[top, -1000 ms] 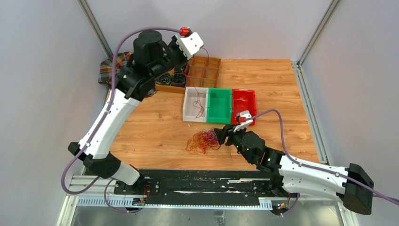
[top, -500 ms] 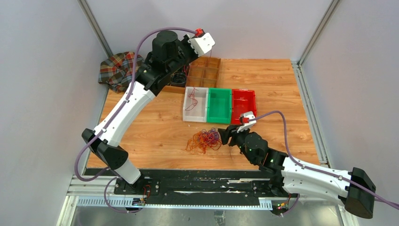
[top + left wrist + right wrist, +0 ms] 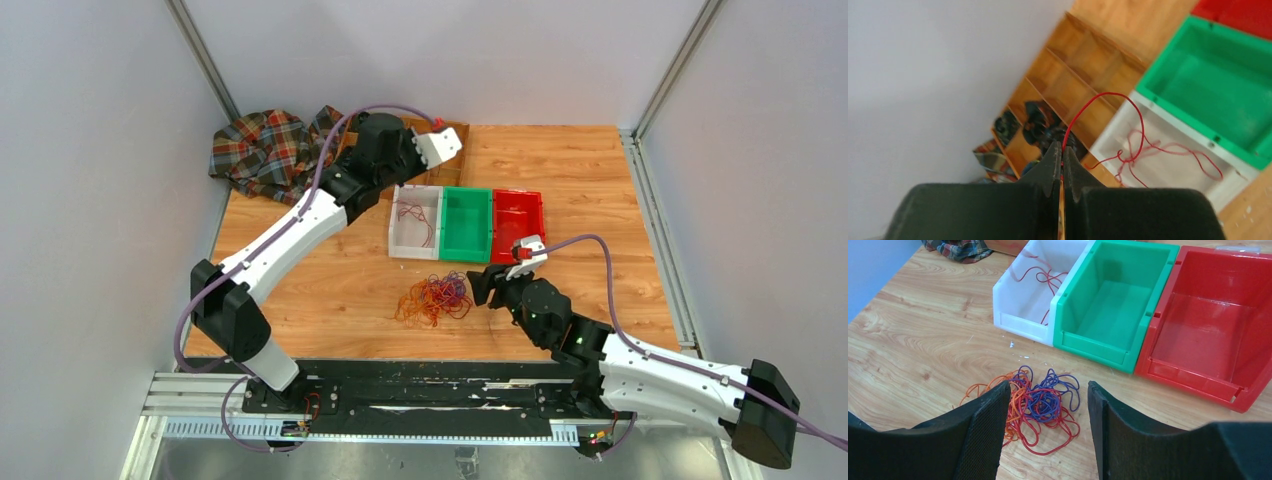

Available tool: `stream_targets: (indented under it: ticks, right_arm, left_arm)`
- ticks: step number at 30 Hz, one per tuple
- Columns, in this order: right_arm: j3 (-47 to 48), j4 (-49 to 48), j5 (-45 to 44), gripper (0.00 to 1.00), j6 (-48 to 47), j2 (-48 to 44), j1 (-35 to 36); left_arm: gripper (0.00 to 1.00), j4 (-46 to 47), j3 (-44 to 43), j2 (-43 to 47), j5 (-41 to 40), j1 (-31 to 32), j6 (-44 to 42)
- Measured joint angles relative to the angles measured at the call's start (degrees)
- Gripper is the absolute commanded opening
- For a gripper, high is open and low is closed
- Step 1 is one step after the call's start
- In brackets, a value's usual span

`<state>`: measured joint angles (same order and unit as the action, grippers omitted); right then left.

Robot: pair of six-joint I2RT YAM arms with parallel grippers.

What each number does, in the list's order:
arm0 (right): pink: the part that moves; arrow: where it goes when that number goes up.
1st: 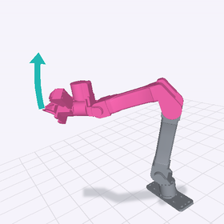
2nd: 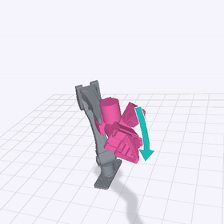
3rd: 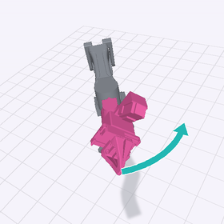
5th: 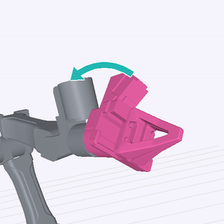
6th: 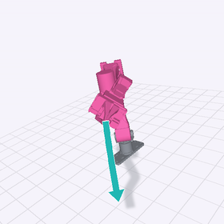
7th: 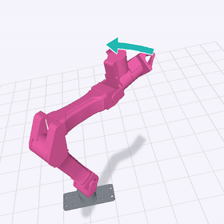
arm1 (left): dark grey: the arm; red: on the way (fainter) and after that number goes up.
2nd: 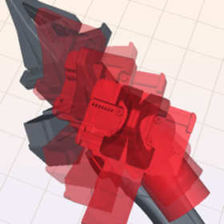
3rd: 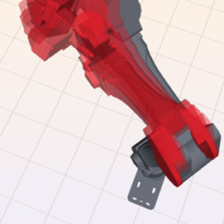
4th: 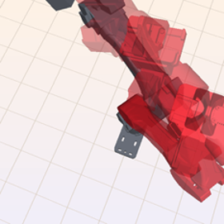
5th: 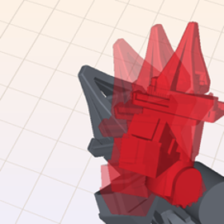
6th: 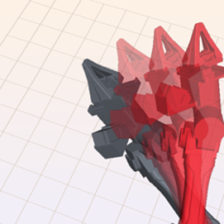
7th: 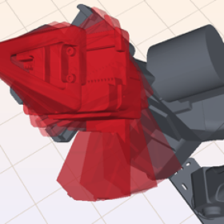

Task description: Untangle the cables

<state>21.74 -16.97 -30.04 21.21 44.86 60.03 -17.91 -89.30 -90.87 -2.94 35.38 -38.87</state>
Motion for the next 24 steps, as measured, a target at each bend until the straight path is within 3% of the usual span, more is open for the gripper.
stream_targets:
  ticks: [5, 14, 24]
  right_arm:
    - [0.0, 0.6, 0.1, 0.58, 0.1, -0.2, -1.1]
    - [0.0, 1.6, 0.2, 0.57, 0.5, -0.6, -1.6]
    - [0.0, 3.8, 0.2, 0.57, 1.2, -2.7, -2.3]
  left_arm:
    - [0.01, -2.0, 6.8, 0.0, 0.1, 0.0, -0.1]
    - [0.00, -2.0, 10.3, -0.7, 3.0, 0.0, 4.3]
    - [0.00, 2.5, 11.9, -10.9, 0.9, 0.0, 9.3]
